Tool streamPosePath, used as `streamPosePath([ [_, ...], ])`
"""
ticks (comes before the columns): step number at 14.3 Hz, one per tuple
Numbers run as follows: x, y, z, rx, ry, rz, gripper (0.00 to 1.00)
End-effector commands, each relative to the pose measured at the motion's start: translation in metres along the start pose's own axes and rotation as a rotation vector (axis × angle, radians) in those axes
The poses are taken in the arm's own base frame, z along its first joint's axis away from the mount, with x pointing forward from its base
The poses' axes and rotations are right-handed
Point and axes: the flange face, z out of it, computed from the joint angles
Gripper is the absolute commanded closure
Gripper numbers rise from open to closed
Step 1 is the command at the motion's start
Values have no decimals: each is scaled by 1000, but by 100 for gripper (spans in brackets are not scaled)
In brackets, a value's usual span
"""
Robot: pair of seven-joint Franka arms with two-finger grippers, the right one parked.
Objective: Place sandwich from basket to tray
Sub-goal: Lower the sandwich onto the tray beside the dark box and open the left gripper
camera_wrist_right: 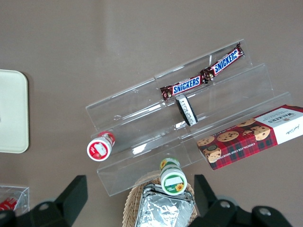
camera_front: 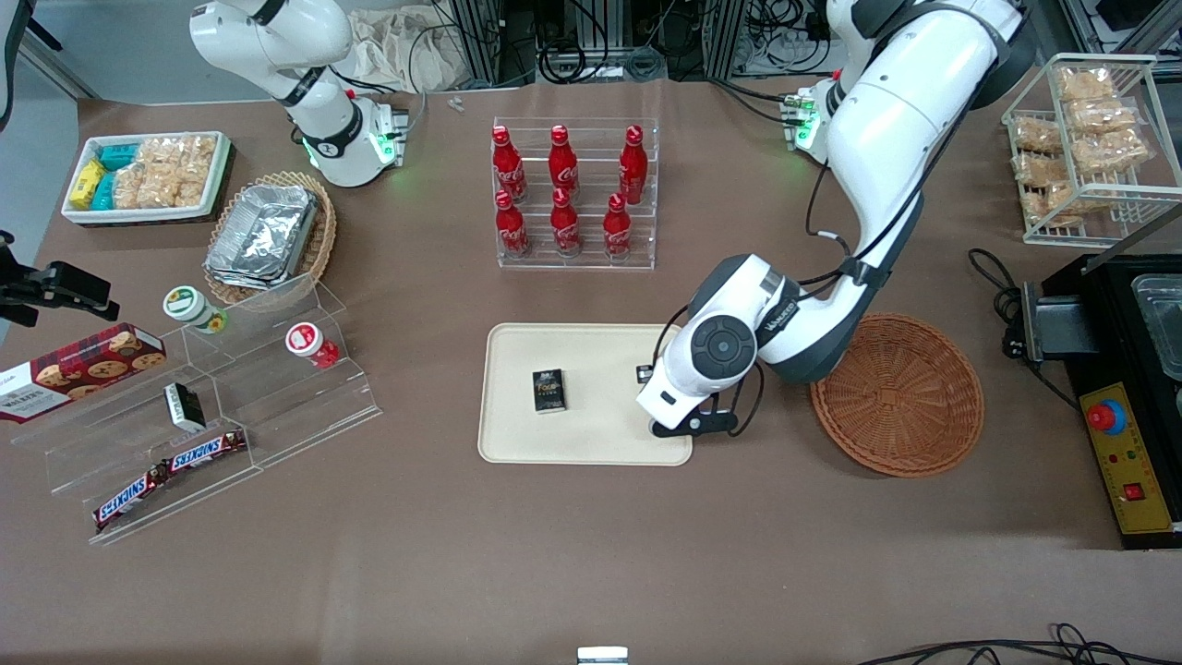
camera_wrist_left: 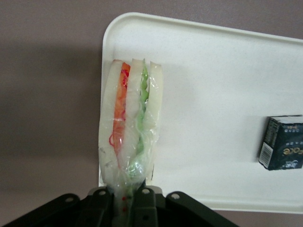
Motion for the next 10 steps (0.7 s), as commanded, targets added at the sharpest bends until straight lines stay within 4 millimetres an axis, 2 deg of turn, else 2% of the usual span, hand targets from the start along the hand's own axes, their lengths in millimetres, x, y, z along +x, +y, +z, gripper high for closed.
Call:
streamPosePath([
  [1, -4, 28, 34, 86, 107, -24, 57],
  [4, 0, 24, 33, 103, 135, -46, 56],
  [5, -1, 24, 33, 105, 135, -45, 50],
  [6, 0, 23, 35, 108, 131, -44, 26],
  [8, 2, 18, 28, 111, 132, -54, 0],
  [10, -1, 6, -23, 120, 129, -98, 0],
])
